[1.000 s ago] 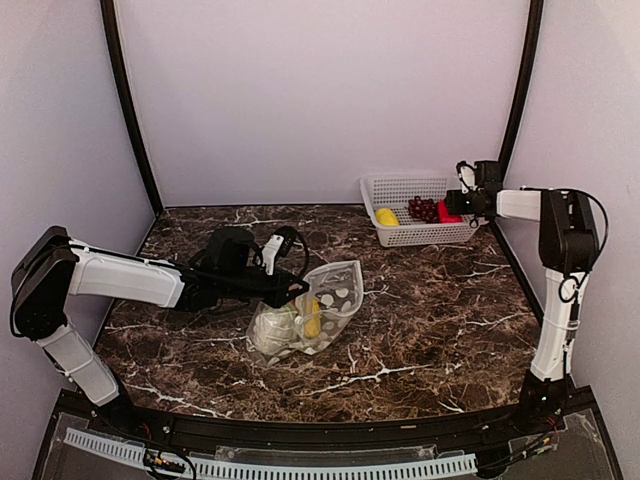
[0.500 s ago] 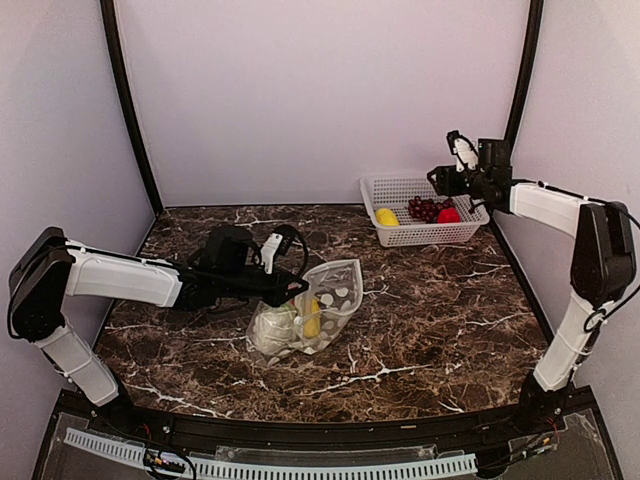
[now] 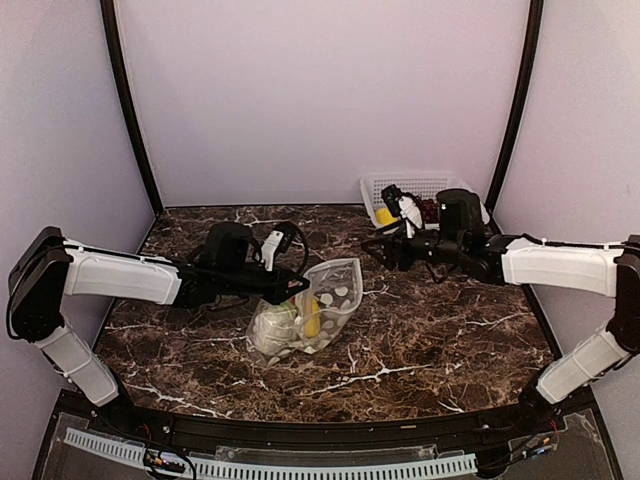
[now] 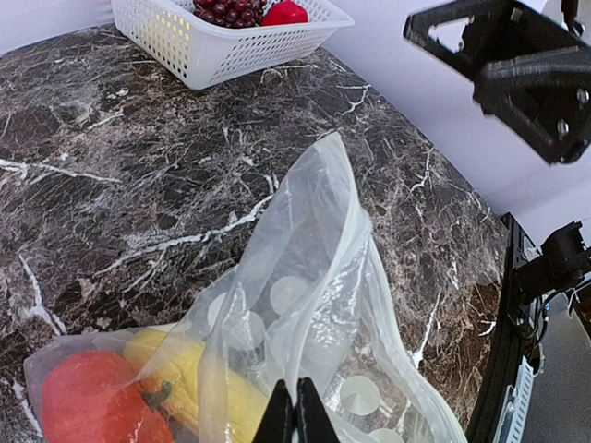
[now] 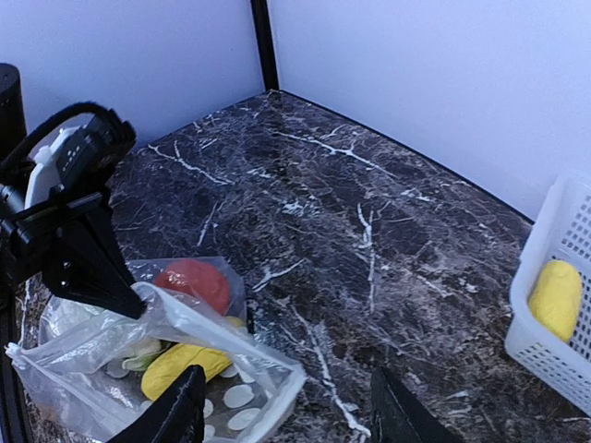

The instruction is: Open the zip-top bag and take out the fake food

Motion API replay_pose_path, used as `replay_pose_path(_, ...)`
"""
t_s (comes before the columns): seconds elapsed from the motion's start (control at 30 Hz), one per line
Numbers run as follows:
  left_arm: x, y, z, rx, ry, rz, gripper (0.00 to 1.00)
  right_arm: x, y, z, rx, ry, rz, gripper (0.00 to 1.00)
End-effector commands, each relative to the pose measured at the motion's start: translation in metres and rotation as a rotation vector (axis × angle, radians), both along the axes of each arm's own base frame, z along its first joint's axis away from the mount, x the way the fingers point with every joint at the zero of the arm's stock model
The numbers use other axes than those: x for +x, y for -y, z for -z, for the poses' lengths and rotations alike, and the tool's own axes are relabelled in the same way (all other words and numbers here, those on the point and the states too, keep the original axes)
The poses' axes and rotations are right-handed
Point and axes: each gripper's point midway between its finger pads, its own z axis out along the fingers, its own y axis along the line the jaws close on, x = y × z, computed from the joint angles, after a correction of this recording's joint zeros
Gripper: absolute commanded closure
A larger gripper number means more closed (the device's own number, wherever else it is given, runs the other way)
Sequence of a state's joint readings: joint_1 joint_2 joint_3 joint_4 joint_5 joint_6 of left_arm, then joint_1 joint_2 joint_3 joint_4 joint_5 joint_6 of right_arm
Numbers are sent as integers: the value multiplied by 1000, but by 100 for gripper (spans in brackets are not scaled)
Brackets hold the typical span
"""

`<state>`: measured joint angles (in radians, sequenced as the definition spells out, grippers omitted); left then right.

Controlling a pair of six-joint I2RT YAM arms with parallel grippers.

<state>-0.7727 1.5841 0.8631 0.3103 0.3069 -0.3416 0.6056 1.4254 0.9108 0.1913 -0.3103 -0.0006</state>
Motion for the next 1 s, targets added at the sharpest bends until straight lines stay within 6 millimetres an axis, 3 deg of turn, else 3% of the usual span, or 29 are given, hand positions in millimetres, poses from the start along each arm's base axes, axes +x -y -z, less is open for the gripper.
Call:
replay_pose_path(0.0, -1, 8, -23, -35, 32, 26, 99, -27, -31, 18, 26, -44, -62, 45)
replay_pose_path(0.23, -1, 9, -29, -50, 39, 31, 99, -49, -72, 53, 16, -123, -123, 53)
replay_pose_path(0.57, 0, 8, -31, -78, 42, 14, 99, -44, -107, 108, -14, -246, -106, 60)
replay_pose_path(0.63, 1, 8, -32, -91, 35, 8, 99, -44, -113, 117, -7, -274, -97, 58)
replay_pose_path(0.77, 2, 8, -33, -125, 19, -6, 99, -47, -125, 128, 3, -323, -92, 42)
replay_pose_path(0.97, 4, 9, -31, -143, 2, -11, 99, -50, -138, 144, -26, -368, -65, 31)
